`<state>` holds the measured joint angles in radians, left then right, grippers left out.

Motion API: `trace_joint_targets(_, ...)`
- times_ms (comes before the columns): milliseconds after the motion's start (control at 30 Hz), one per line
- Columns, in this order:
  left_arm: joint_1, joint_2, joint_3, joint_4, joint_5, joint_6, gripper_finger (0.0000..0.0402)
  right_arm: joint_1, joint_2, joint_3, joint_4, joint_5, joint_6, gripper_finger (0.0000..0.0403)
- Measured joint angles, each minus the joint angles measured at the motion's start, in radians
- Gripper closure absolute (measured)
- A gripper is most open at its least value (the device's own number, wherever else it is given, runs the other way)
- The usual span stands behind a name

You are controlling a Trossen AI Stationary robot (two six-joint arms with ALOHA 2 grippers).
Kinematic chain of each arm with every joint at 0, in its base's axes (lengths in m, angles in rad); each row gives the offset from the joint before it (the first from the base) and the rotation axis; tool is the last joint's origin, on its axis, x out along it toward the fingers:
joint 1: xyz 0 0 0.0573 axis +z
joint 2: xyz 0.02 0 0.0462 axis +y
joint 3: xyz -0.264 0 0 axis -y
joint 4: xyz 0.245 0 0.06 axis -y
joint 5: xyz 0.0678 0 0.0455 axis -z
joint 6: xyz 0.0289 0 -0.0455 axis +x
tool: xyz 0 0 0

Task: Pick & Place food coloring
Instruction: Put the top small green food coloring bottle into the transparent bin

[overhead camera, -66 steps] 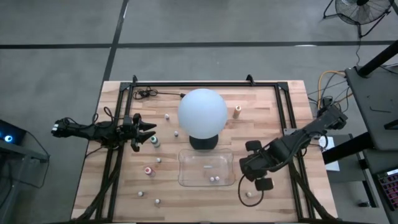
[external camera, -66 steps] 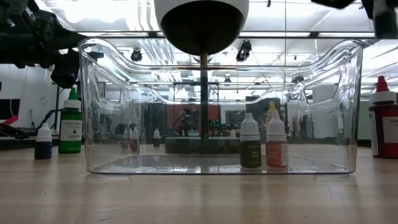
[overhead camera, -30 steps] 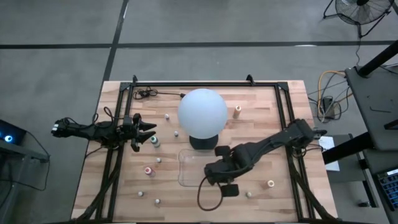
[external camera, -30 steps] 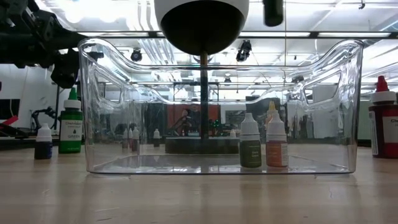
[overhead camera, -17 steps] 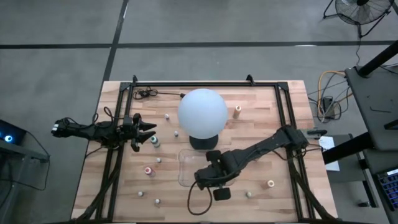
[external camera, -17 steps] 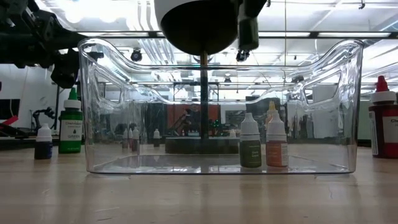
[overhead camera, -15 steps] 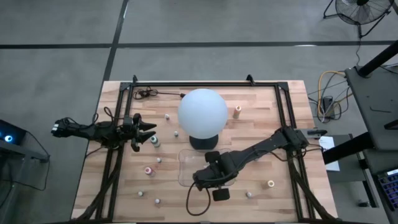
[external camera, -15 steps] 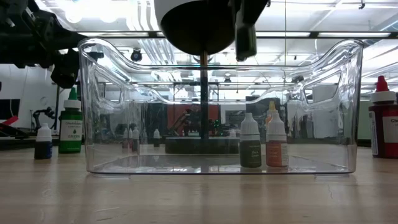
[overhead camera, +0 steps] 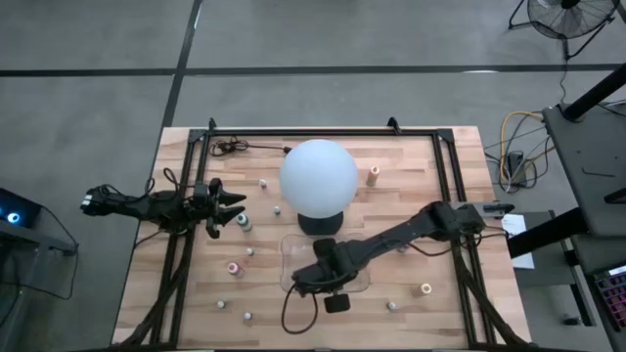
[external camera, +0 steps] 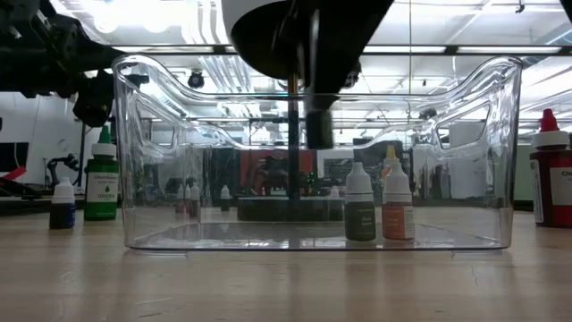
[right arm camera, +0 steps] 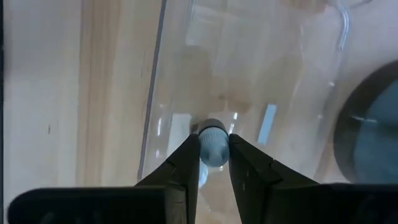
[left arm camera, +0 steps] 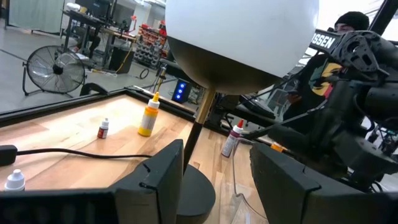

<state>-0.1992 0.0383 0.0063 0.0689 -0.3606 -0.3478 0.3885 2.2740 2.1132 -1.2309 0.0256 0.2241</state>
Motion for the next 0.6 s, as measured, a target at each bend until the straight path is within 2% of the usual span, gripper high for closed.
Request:
trace_joint_targets(367, 0.0, 0.0, 0.0, 0.0, 0.0, 0.0, 0.0241, -0.005, 0.038, -0.007, 0.034, 0.0, -0.008, 0.0337)
trace_joint_targets(600, 0.0, 0.0, 0.0, -0.001, 0.0, 0.0, 0.0241, -0.005, 0.038, -0.058, 0.069, -0.001, 0.006, 0.0337)
